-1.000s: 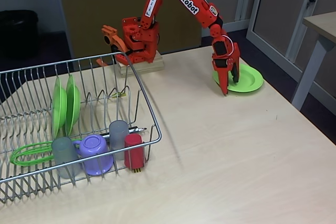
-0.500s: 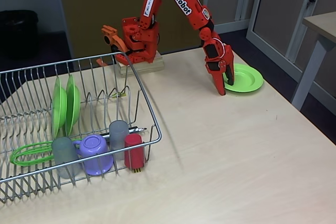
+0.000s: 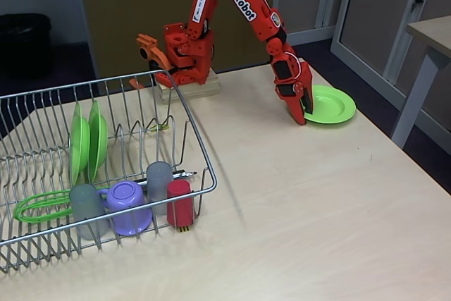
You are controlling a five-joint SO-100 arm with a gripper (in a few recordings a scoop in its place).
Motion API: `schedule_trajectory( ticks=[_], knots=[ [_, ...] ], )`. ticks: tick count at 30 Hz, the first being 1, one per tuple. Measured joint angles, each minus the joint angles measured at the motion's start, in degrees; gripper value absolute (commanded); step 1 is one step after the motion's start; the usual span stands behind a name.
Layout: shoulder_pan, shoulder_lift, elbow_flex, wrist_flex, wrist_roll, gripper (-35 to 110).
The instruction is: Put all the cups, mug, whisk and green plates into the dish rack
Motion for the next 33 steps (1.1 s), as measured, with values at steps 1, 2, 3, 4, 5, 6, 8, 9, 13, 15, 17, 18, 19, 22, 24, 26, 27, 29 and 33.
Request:
schedule_trajectory(
  ticks=[1,2,3,4,5,6,8,9,13,15,17,18,19,22,24,26,27,29,33],
  knots=[
    [0.09,-0.26,-0.26,-0.09,0.44,0],
    [0.09,-0.44,-0.44,-0.35,0.70,0],
    [0.18,-0.26,-0.88,0.35,0.70,0],
    [0.18,-0.09,-1.49,1.58,0.62,0],
    [0.18,0.62,-1.85,3.43,-0.09,0],
    [0.18,1.85,-2.37,5.36,-1.41,0],
    [1.32,4.75,-3.34,10.37,-4.75,0],
    [2.11,6.15,-3.69,13.36,-7.03,0],
    [5.98,10.99,-6.06,24.26,-16.88,0],
    [7.65,13.10,-7.56,29.18,-21.27,0],
    [9.05,14.85,-9.23,33.13,-24.61,0],
    [9.40,15.21,-10.55,35.16,-25.75,0],
    [9.76,15.56,-11.87,37.44,-26.81,0],
    [11.34,16.52,-16.17,44.47,-29.53,0],
    [12.48,16.52,-19.69,49.39,-32.08,0],
    [13.45,16.52,-23.73,53.88,-34.89,0],
    [13.89,16.52,-26.02,56.25,-36.04,0],
    [14.94,16.61,-30.15,60.47,-38.14,0],
    [17.31,16.52,-36.21,66.45,-43.42,0]
  ],
)
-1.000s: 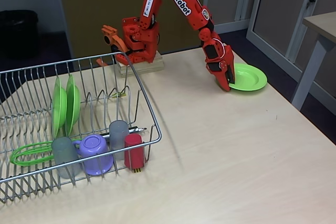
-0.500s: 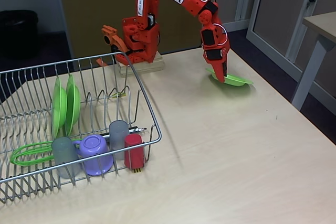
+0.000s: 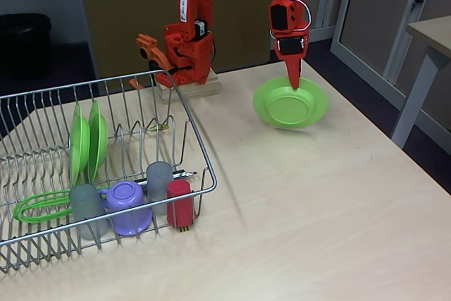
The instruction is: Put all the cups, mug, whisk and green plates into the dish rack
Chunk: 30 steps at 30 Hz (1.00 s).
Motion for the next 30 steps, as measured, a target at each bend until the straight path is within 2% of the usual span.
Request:
schedule_trajectory(
  ticks=[13,20,25,30],
  knots=[
    [12.74,-3.87,-30.15,19.60,-24.17,0],
    [21.80,-4.13,-45.79,26.19,-38.32,0],
    [28.48,1.49,-45.79,24.79,-45.53,0],
    [39.38,12.30,-34.01,19.69,-50.01,0]
  ],
)
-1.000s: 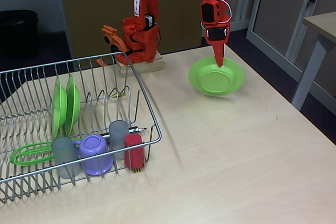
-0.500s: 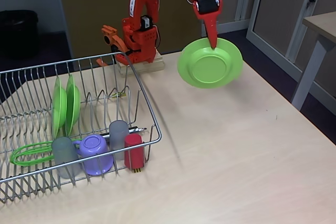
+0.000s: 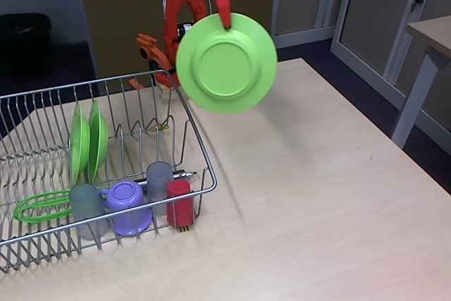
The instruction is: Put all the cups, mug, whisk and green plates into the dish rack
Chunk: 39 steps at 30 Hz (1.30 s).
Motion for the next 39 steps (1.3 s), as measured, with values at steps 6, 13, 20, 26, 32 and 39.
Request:
schedule_trajectory(
  ticks=[6,13,20,26,32,39],
  knots=[
    [14.15,10.28,16.44,-5.54,-1.93,0],
    [25.40,21.45,38.23,-16.35,-2.20,0],
    [30.32,23.47,48.08,-23.55,-4.48,0],
    [32.26,22.41,52.29,-27.69,-5.01,0],
    [33.57,20.83,55.37,-30.76,-5.98,0],
    [33.66,19.16,58.45,-33.57,-5.45,0]
  ],
)
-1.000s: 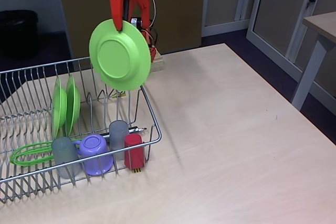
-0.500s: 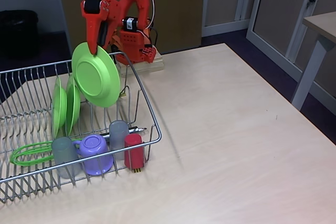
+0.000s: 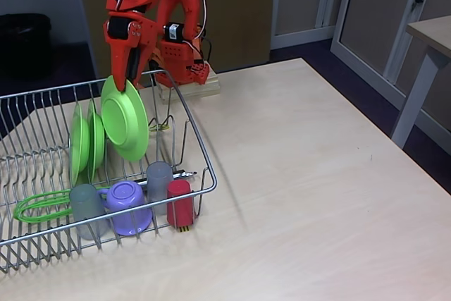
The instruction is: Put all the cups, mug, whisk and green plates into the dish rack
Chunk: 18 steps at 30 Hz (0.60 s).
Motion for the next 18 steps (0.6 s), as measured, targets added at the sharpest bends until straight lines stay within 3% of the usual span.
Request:
schedule_trajectory(
  ticks=[12,18],
  knots=[
    [-0.09,0.44,10.02,-4.66,1.32,0],
    [0.35,2.29,12.04,-4.31,-0.18,8]
  ],
)
